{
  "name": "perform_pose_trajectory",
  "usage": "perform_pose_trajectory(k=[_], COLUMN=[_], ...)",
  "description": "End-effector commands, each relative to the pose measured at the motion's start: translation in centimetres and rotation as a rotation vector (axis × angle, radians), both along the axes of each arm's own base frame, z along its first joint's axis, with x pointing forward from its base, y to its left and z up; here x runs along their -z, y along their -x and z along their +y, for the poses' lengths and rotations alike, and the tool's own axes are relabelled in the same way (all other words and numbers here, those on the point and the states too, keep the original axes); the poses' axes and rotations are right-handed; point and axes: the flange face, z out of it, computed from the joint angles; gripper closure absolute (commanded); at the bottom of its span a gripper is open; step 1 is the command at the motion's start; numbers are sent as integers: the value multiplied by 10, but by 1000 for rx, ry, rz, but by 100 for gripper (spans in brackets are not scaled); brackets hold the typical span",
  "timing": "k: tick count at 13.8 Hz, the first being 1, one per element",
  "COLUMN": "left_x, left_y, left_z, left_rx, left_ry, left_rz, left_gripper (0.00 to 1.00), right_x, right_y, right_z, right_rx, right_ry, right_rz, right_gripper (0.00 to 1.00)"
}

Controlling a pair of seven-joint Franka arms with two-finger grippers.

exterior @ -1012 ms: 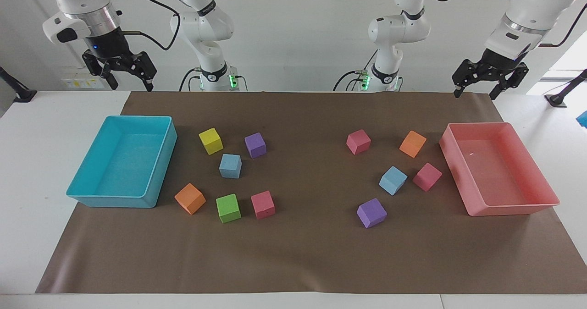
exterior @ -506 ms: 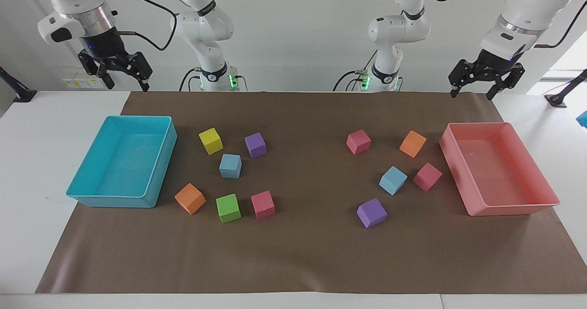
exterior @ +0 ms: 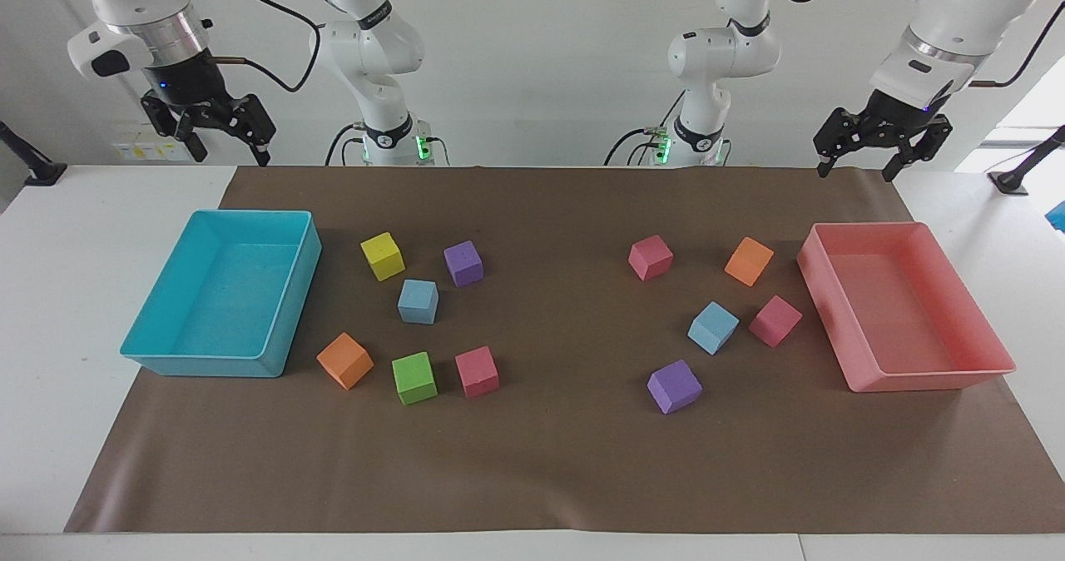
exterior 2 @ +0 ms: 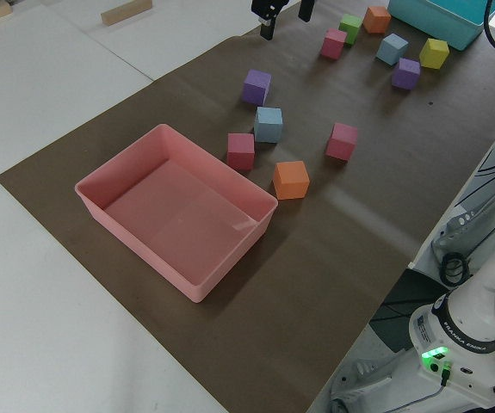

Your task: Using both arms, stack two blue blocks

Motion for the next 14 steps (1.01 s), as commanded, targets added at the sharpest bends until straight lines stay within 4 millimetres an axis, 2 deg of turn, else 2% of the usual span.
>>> perform_pose_trajectory(k=[1, 8, 12, 14], left_x=[-4, -5, 5, 2], left_y=[4, -2, -22, -22], left_z=[-7, -8, -5, -8], left_rx=[19, 19, 14, 19], left_ry=[14, 14, 12, 16], left_rz=[-6, -37, -17, -20], left_gripper=[0, 0, 0, 0], right_x=[1, 1, 1, 1], right_y=[1, 1, 1, 1], right_z=[7, 7, 7, 7], right_rx=[-1, -2, -2, -1], right_ry=[-9, -9, -9, -9], right_rz=[-5, -5, -5, -5], right_gripper=[0, 0, 0, 0])
